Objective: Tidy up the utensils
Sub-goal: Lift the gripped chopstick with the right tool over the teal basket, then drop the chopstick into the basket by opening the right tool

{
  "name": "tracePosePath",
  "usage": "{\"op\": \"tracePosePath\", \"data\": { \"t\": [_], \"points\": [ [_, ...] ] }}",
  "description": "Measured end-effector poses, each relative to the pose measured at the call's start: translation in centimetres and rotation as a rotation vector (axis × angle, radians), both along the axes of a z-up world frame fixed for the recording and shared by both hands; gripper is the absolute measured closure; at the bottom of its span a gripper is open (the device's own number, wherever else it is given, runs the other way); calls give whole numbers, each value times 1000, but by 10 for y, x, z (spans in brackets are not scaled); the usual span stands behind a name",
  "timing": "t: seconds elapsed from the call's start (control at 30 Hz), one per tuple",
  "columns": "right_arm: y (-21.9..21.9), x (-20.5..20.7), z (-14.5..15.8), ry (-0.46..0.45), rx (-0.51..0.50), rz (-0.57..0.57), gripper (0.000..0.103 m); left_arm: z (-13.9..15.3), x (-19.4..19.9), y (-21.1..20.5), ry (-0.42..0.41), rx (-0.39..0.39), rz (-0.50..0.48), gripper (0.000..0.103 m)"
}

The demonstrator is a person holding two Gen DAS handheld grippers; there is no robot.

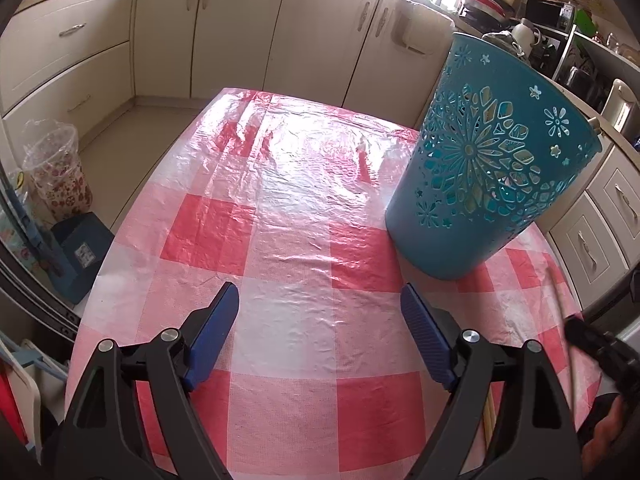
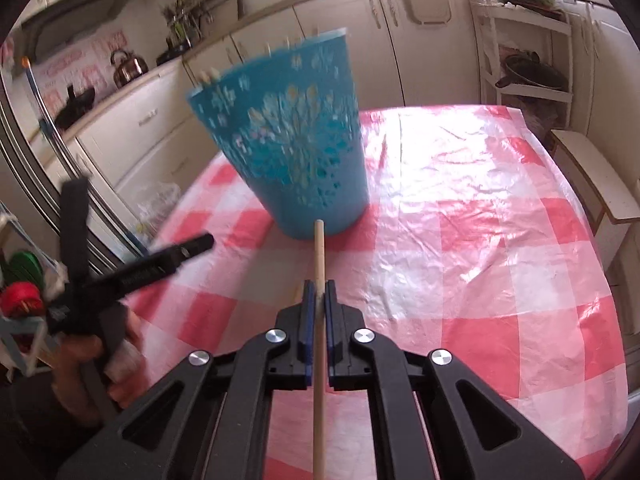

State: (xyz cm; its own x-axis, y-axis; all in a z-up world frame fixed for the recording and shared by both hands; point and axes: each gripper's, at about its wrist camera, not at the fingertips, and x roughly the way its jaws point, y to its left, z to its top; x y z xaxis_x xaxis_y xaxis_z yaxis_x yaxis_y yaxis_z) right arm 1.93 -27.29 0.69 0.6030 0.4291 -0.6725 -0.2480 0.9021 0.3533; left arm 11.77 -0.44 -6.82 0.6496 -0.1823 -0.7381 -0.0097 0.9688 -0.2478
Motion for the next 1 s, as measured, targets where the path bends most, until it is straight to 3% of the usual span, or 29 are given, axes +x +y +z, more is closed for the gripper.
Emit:
{"op": "tracePosePath", "data": {
  "t": [0.1,0.2,0.33,0.5,0.7,1.0],
  "points": [
    [-14,-2,44,-107,193,-3,97,0,1,-1,3,-2,-5,23],
    [-15,11,89,-242,299,-27,97,0,0,-1,-3,-1,-6,23],
    [8,51,139,-401,316,-58,97,1,-2,0,-12,-8,1,23],
    [34,102,164,-517,245,-150,97,1,-2,4,-16,-28,8,23],
    [43,141,142,-459,154,-198,97,1,-2,8,-21,-62,9,23],
    [58,150,118,-385,49,-114,97,-1,0,13,-21,-104,23,22]
  ]
}}
